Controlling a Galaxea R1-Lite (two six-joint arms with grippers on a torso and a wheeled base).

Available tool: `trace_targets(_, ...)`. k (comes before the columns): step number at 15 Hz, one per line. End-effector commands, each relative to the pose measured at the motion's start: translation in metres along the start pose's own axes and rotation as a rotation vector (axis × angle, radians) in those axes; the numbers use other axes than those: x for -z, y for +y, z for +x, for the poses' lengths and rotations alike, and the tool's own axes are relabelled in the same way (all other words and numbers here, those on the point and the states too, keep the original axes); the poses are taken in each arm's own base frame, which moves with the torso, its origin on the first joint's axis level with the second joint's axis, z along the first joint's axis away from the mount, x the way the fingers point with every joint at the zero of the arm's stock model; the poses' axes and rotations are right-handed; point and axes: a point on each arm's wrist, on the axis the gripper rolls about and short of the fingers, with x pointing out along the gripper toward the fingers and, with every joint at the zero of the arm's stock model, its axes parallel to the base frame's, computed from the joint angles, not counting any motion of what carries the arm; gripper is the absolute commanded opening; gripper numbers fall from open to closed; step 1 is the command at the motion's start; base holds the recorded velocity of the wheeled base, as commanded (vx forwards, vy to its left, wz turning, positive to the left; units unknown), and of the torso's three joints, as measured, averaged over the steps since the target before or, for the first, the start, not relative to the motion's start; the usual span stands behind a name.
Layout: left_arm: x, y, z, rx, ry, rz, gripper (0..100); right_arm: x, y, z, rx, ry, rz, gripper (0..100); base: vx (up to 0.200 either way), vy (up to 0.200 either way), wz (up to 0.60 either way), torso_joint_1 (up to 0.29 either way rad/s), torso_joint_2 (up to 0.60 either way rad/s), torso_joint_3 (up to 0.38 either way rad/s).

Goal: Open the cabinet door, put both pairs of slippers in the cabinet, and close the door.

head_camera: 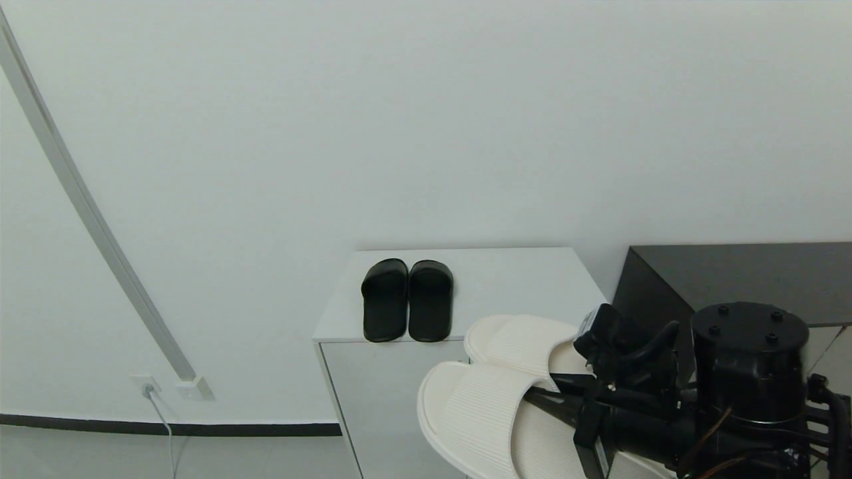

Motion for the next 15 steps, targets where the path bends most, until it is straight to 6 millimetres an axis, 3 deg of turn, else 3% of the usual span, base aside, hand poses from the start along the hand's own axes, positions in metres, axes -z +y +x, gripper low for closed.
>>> trace_targets(1, -0.0001, 0.0000, 0.0001, 0.000, 0.001, 0.000, 0, 0.0019, 0.0007, -0.0002, -0.004, 0.005, 0.000, 0, 0.000, 0.000, 0.00, 0.000, 0.00, 0.000)
trace_targets(5, -0.0004, 0.0000, 0.0000, 0.000, 0.001, -0.002, 0, 0.0029, 0.0013, -0.0014, -0.002, -0.004, -0.002, 0, 0.000, 0.000, 0.00, 0.000, 0.00, 0.000)
trace_targets(6, -0.0004, -0.0001, 0.0000, 0.001, 0.001, -0.002, 100, 0.0038, 0.0015, -0.0020, -0.003, -0.001, -0.001, 0, 0.000, 0.000, 0.00, 0.000, 0.00, 0.000)
trace_targets(15, -0.0004, 0.0000, 0.0000, 0.000, 0.001, -0.005, 100, 0.0065, 0.0042, -0.0006, -0.015, 0.010, -0.006, 0, 0.000, 0.000, 0.00, -0.112, 0.26, 0.136)
